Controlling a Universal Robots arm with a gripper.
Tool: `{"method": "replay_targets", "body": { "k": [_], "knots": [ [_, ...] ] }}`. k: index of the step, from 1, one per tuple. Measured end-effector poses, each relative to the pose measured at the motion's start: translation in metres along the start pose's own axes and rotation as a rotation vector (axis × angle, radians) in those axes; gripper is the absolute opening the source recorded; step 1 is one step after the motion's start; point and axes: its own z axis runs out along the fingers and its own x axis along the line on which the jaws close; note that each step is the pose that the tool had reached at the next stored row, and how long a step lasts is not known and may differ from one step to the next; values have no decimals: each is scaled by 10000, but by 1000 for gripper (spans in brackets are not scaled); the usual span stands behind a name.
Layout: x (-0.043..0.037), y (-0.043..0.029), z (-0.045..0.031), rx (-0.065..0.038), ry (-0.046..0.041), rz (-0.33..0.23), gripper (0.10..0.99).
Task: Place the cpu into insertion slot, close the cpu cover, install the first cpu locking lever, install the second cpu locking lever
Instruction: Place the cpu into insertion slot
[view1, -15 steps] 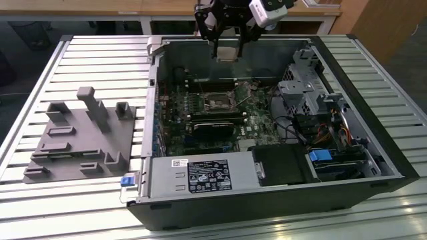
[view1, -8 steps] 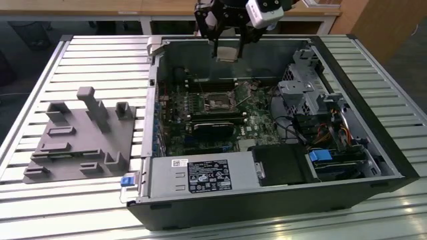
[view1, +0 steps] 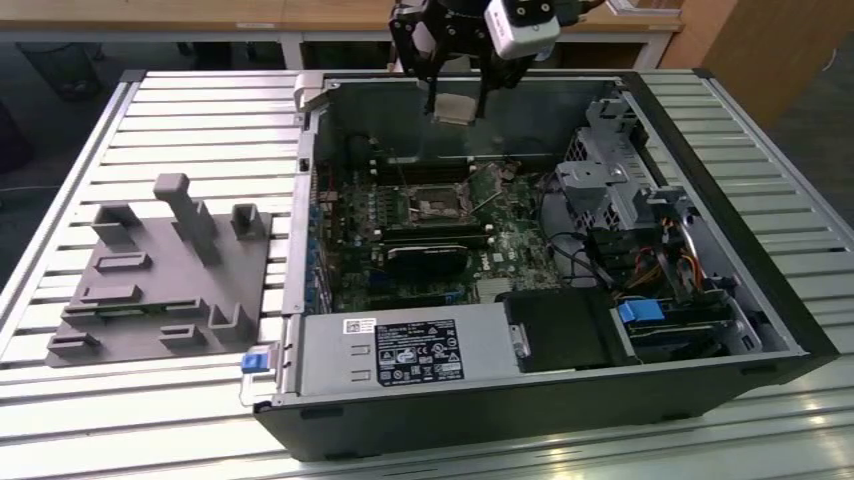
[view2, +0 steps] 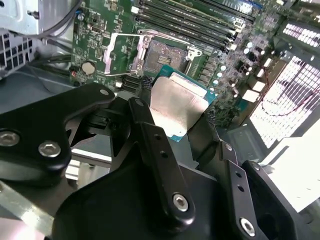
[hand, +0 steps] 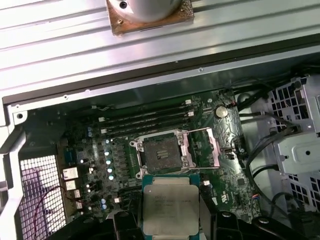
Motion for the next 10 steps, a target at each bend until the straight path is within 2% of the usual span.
{"method": "replay_targets", "body": {
  "k": [10],
  "knots": [
    [0, -1, 13, -21, -99, 1113, 541]
  ]
}}
